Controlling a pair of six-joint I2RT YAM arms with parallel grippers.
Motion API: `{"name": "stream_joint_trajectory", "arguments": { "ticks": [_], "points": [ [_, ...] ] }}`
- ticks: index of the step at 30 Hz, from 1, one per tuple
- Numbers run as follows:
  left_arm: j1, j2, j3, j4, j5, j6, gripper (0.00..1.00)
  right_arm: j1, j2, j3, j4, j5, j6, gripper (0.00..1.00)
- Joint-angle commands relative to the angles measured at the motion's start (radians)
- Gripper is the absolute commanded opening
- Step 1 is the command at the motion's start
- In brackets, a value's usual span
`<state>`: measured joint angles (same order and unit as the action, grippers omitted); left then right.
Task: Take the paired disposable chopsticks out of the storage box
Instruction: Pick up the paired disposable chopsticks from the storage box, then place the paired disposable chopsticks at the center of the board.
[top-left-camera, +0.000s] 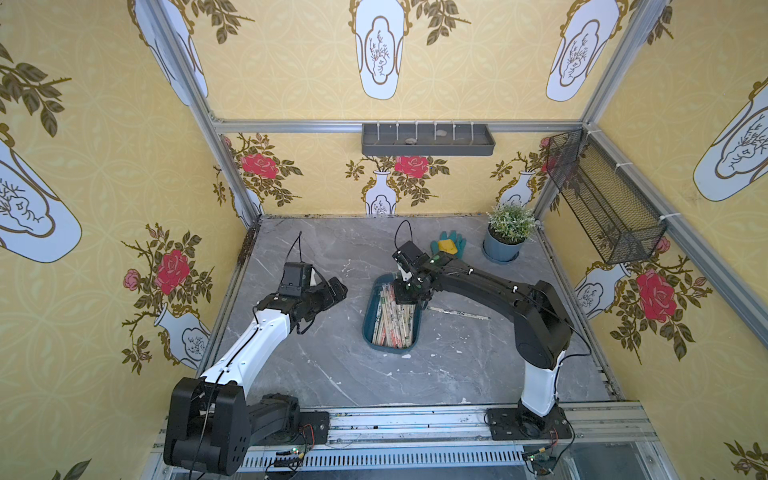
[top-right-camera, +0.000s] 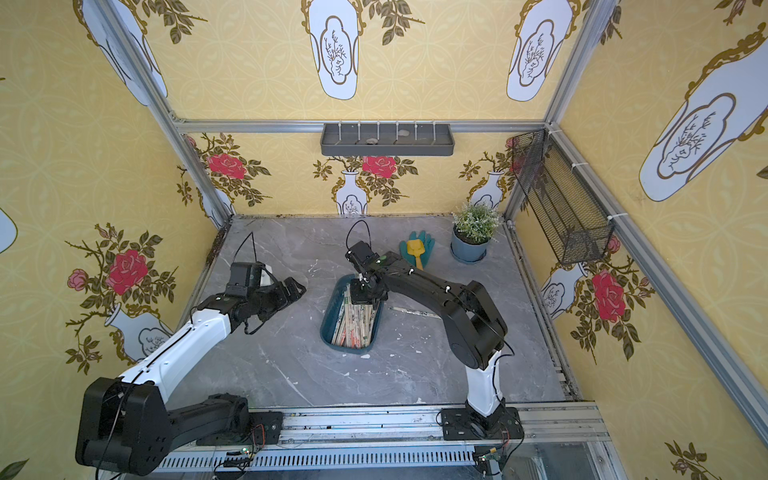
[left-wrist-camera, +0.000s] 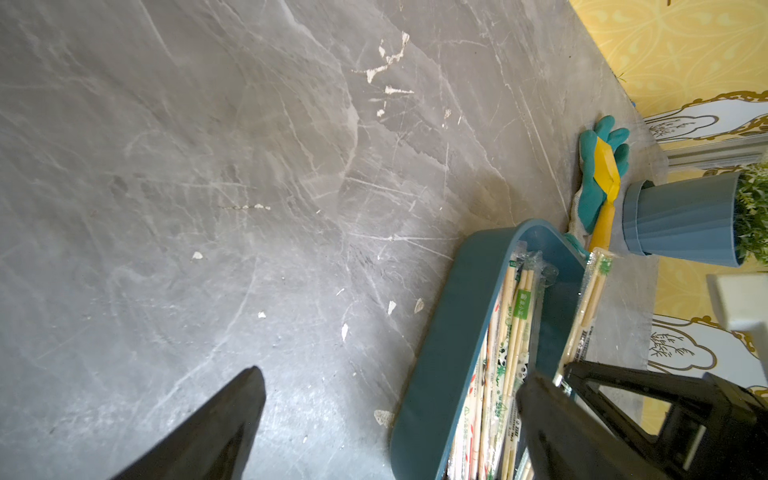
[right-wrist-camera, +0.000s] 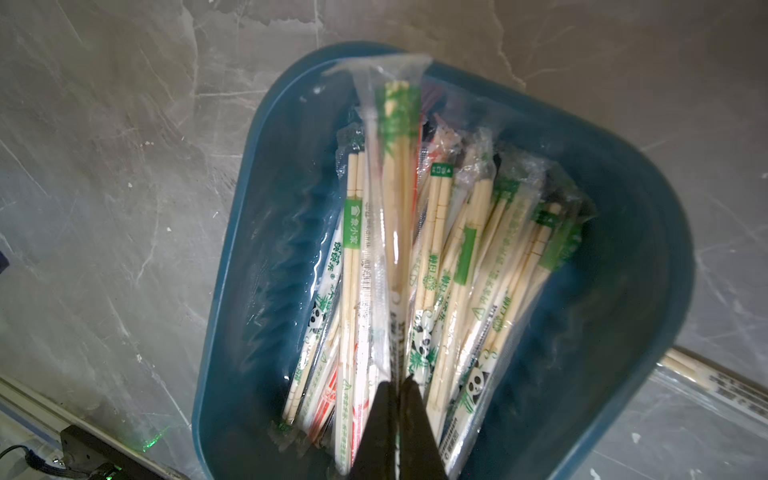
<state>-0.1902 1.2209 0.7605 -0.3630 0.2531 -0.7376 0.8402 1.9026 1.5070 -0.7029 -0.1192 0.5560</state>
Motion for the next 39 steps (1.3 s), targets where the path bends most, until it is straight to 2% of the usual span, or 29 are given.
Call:
{"name": "stream_joint_trajectory", "arguments": {
  "ticks": [1, 13, 23, 29, 36, 39],
  "points": [
    [0.0, 0.004, 0.008, 0.006, 0.011, 0.006, 1.0, -0.007, -0.02, -0.016, 0.017, 0.006, 0.013, 0.0],
    [-0.001, 0.0, 0.014, 0.006, 0.027, 0.009, 1.0, -0.088, -0.169, -0.11, 0.023, 0.012, 0.042, 0.0],
    [-0.025, -0.004, 0.02, 0.007, 0.041, -0.002, 1.0, -0.209, -0.365, -0.432, 0.044, 0.032, 0.1, 0.0],
    [-0.049, -0.015, 0.013, 0.005, 0.035, -0.017, 1.0, -0.204, -0.404, -0.583, 0.07, 0.041, 0.136, 0.0],
    [-0.079, -0.036, 0.001, -0.001, 0.02, -0.034, 1.0, -0.194, -0.368, -0.624, 0.091, 0.055, 0.122, 0.0],
    [-0.085, -0.047, -0.01, -0.001, 0.014, -0.041, 1.0, -0.191, -0.347, -0.612, 0.095, 0.072, 0.12, 0.36]
  ]
}}
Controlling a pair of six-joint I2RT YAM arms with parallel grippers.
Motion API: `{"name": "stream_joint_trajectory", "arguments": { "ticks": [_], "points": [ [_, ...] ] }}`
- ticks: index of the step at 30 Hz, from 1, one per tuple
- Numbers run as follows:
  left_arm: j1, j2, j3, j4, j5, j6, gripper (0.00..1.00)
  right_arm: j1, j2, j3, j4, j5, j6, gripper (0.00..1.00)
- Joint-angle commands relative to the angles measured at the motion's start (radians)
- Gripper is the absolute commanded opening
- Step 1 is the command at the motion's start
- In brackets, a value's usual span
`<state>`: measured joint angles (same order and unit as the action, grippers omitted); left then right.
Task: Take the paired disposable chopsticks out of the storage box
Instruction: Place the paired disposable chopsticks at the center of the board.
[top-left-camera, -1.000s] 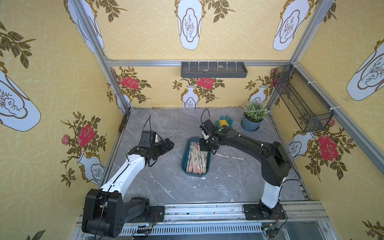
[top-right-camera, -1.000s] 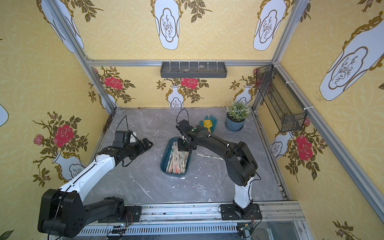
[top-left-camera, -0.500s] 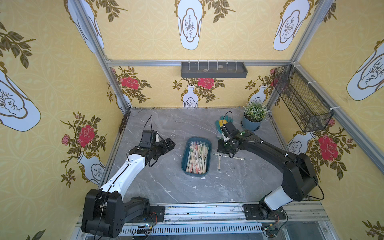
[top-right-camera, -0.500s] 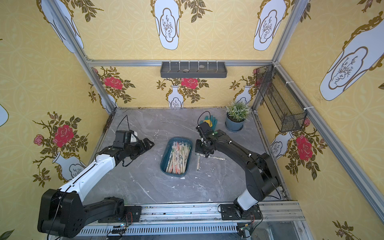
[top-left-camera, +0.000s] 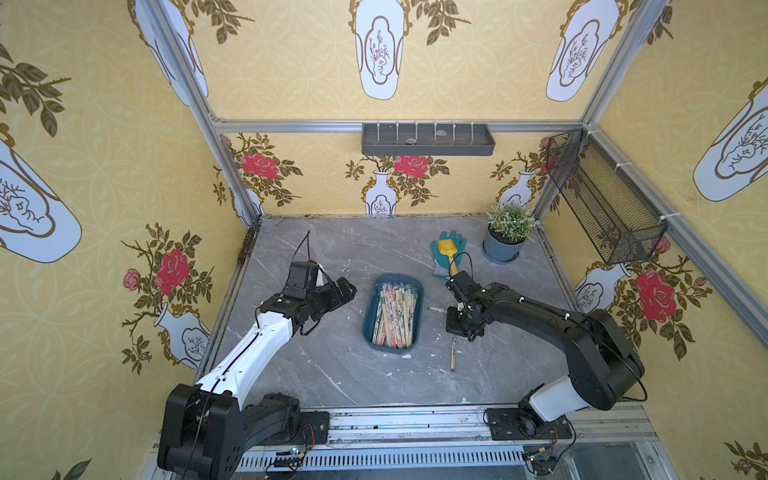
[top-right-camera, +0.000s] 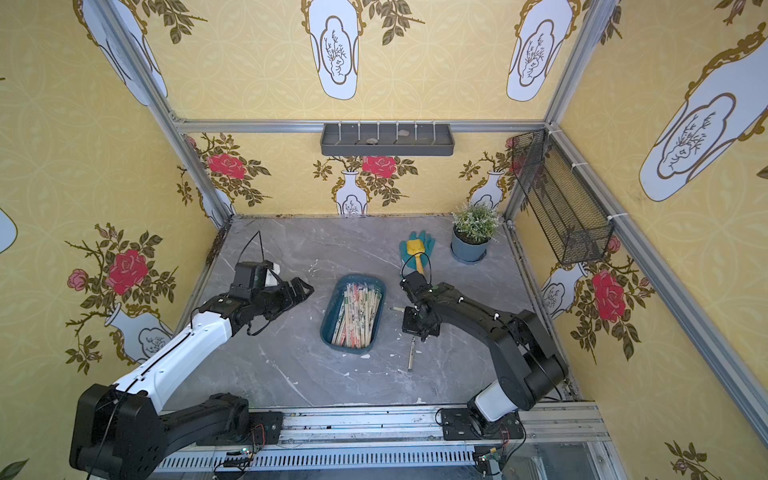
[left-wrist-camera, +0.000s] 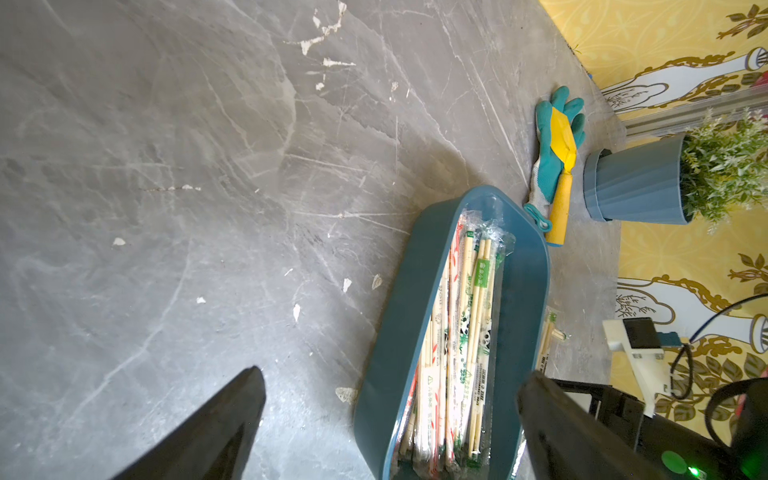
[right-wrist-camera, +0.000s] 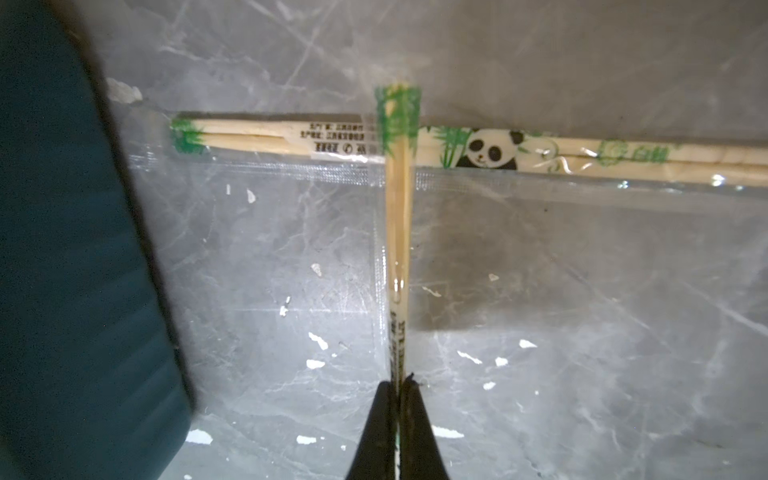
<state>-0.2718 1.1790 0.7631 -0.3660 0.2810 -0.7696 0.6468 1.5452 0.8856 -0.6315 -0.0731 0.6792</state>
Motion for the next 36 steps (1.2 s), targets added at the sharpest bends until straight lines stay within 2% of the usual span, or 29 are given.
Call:
{"name": "stream_joint_trajectory", "arguments": {
  "ticks": [1, 4, 13, 16, 17, 22, 23, 25, 26, 29, 36],
  "points": [
    [-0.003, -0.01, -0.017, 0.001, -0.013, -0.011, 1.0, 0.004, 0.008, 0.017, 0.021, 0.034, -0.004, 0.47],
    [-0.005, -0.024, -0.029, -0.008, -0.017, -0.013, 1.0, 0.003, -0.017, 0.04, 0.011, 0.041, -0.007, 0.54],
    [-0.005, -0.025, -0.041, -0.009, -0.037, -0.002, 1.0, 0.016, -0.036, 0.121, -0.016, 0.026, -0.014, 0.59],
    [-0.005, -0.012, -0.036, -0.003, -0.028, 0.001, 1.0, 0.012, -0.027, 0.118, 0.002, 0.012, -0.015, 0.65],
    [-0.006, -0.006, -0.033, -0.003, -0.029, 0.003, 1.0, 0.007, -0.017, 0.107, 0.015, -0.003, -0.016, 0.7],
    [-0.004, -0.002, -0.028, 0.002, -0.016, 0.003, 1.0, -0.019, 0.01, 0.038, 0.119, -0.141, -0.004, 0.77],
    [-0.005, -0.003, -0.028, 0.002, -0.015, 0.003, 1.0, -0.036, 0.023, 0.041, 0.111, -0.173, -0.007, 0.76],
    [-0.005, -0.004, -0.024, 0.0, -0.005, 0.004, 1.0, 0.004, -0.027, 0.044, 0.143, -0.154, -0.002, 0.78],
    [-0.005, -0.006, -0.023, -0.002, -0.006, 0.004, 1.0, 0.0, -0.06, 0.027, 0.175, -0.148, 0.013, 0.82],
    [-0.006, -0.01, -0.027, 0.008, -0.004, -0.002, 1.0, -0.113, -0.069, -0.038, 0.256, -0.336, 0.03, 0.81],
    [-0.018, 0.007, -0.013, 0.021, 0.01, -0.007, 1.0, -0.121, -0.106, -0.047, 0.302, -0.364, 0.038, 0.82]
  ]
}}
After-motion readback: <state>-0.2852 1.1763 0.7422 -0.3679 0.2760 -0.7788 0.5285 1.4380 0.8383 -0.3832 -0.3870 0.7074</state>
